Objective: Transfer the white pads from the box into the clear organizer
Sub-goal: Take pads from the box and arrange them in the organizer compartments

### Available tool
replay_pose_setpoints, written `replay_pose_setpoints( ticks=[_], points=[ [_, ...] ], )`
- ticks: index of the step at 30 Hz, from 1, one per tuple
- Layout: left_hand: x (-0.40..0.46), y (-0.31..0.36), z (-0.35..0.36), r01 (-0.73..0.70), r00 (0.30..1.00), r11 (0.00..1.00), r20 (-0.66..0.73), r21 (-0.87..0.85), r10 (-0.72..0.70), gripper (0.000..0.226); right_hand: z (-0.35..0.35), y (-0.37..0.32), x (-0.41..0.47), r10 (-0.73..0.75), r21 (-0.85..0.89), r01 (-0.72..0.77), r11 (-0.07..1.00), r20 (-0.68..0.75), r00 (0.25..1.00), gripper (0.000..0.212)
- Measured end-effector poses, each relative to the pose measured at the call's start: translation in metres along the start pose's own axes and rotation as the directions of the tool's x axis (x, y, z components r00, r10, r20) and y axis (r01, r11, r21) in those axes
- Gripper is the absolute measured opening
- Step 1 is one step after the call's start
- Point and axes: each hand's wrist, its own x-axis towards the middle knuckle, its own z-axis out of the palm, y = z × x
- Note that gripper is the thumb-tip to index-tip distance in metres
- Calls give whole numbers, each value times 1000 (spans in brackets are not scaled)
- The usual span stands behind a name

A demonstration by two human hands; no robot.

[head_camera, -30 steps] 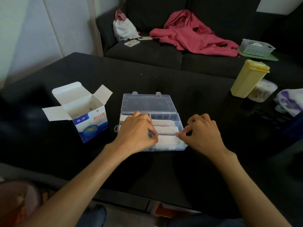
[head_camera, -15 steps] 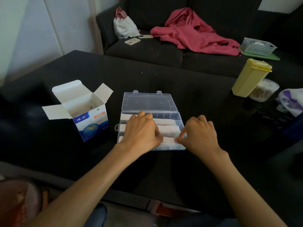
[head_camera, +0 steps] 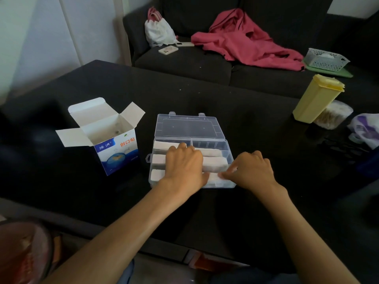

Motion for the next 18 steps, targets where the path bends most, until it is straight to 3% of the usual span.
replay_pose_setpoints(
  ticks=[4,7,9,11,13,16,18],
  points=[
    [3,-8,1,66,993,979,106,-191,-47,33,-4,11,2,-31,113,41,993,-92,995,23],
    [4,-10,-4,110,977,932,211,-346,-37,27,-9,17,2,-76,341,106,934,-100,992,12],
    [3,-14,-11,148,976,880,211,-450,-56,27,-16,17,0,-74,454,121,883,-119,990,11],
    [0,-25,-20,178,984,830,112,-529,-139,27,-22,17,-2,-76,482,149,863,-169,983,13],
    [-7,-43,-31,163,958,801,-100,-575,-267,26,-27,11,-4,-84,509,191,840,-225,971,16],
    [-20,-75,-49,109,803,848,-457,-519,-383,24,-31,-9,-8,-116,564,284,776,-314,942,16],
    [-28,-98,-51,169,740,898,-549,-407,-388,22,-31,-32,-11,-173,570,365,736,-363,916,16]
  ],
)
